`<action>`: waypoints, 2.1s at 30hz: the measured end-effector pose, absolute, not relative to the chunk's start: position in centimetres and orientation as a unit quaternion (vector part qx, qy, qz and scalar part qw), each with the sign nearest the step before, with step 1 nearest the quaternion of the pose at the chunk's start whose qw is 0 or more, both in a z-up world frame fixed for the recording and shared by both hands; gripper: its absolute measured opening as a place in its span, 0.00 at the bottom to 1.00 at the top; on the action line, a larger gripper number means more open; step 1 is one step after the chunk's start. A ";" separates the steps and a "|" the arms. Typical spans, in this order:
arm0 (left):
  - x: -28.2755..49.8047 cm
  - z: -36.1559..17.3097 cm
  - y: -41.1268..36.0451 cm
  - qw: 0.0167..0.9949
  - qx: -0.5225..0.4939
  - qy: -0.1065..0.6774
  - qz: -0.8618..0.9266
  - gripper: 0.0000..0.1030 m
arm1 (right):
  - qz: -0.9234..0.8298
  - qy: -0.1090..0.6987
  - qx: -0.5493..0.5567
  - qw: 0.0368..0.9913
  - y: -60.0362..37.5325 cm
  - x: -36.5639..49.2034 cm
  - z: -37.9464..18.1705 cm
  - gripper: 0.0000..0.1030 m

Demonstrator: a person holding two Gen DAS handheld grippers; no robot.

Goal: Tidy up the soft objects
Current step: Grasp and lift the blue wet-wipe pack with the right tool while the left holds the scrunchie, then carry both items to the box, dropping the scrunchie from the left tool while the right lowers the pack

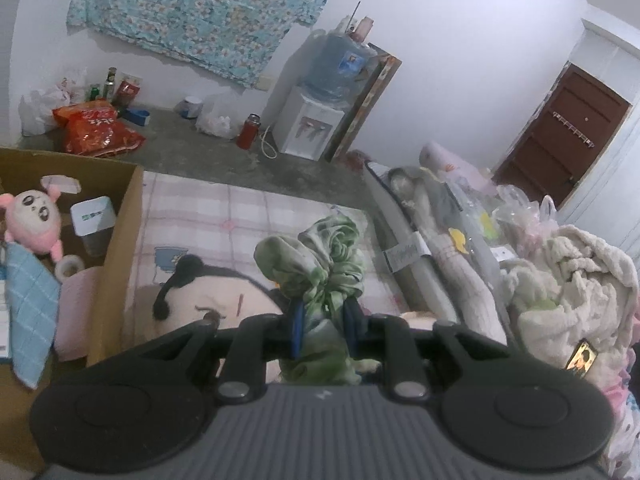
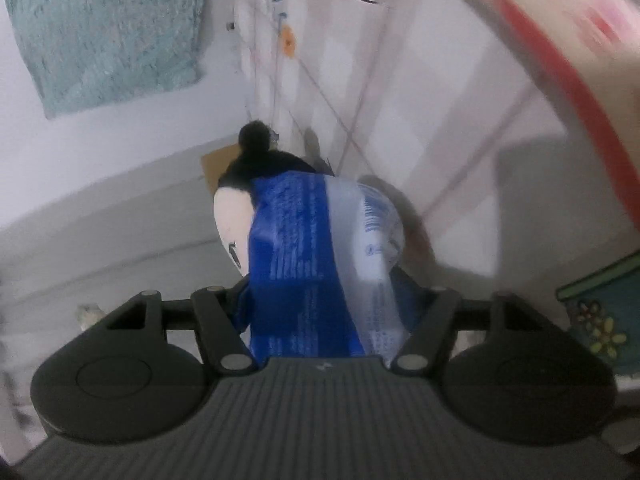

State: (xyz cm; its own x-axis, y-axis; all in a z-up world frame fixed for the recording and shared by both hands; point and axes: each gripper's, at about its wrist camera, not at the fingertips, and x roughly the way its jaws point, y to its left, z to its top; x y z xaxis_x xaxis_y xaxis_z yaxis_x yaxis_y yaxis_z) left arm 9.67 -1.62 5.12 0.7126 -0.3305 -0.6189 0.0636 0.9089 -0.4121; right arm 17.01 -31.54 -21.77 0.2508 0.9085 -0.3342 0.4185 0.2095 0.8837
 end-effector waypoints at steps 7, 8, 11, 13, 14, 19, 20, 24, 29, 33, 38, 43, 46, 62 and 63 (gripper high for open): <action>8.5 5.4 -1.6 0.910 -0.183 0.357 -0.108 0.21 | 0.186 0.550 0.526 0.622 -33.7 15.9 -19.2 0.79; 8.4 5.4 -1.6 0.910 -0.183 0.357 -0.109 0.21 | 0.188 0.551 0.526 0.621 -34.0 15.8 -19.0 0.79; 8.3 5.3 -1.6 0.910 -0.183 0.356 -0.110 0.21 | 0.191 0.549 0.483 0.655 -34.5 14.8 -16.9 0.79; 8.2 5.2 -1.6 0.909 -0.184 0.356 -0.112 0.21 | 0.192 0.546 0.452 0.679 -34.9 14.6 -15.7 0.80; 8.1 5.2 -1.5 0.909 -0.184 0.355 -0.113 0.21 | 0.190 0.545 0.437 0.690 -35.1 14.1 -14.8 0.80; 7.4 4.8 -1.0 0.911 -0.184 0.352 -0.115 0.21 | 0.163 0.514 0.330 0.775 -35.9 12.0 -10.3 0.82; 7.3 4.8 -0.9 0.910 -0.185 0.353 -0.116 0.21 | 0.169 0.507 0.323 0.781 -35.8 11.7 -9.6 0.82; 6.6 4.1 -0.3 0.908 -0.186 0.359 -0.112 0.21 | 0.181 0.493 0.262 0.809 -33.6 11.6 -7.6 0.89; 5.4 3.8 1.2 0.908 -0.194 0.359 -0.099 0.21 | 0.190 0.511 0.168 0.821 -28.3 13.7 -7.5 0.92; 4.2 4.9 3.7 0.915 -0.202 0.340 -0.077 0.21 | 0.162 0.530 0.090 0.827 -25.7 14.9 -9.2 0.69; 2.7 6.8 8.4 0.927 -0.208 0.312 -0.020 0.21 | 0.159 0.532 0.139 0.820 -26.7 14.9 -10.4 0.47; 1.9 6.7 13.7 0.922 -0.221 0.316 0.042 0.21 | 0.146 0.528 0.212 0.809 -29.1 14.4 -10.7 0.36; 1.9 5.5 16.3 0.912 -0.224 0.337 0.073 0.21 | 0.159 0.514 0.271 0.798 -30.5 13.8 -10.2 0.35; 8.9 -5.9 24.5 0.812 -0.137 0.531 0.198 0.22 | 0.382 0.449 0.359 0.724 -22.3 14.1 -2.6 0.35; 9.5 -6.5 24.5 0.805 -0.126 0.545 0.199 0.22 | 0.395 0.451 0.355 0.718 -21.3 14.5 -2.3 0.35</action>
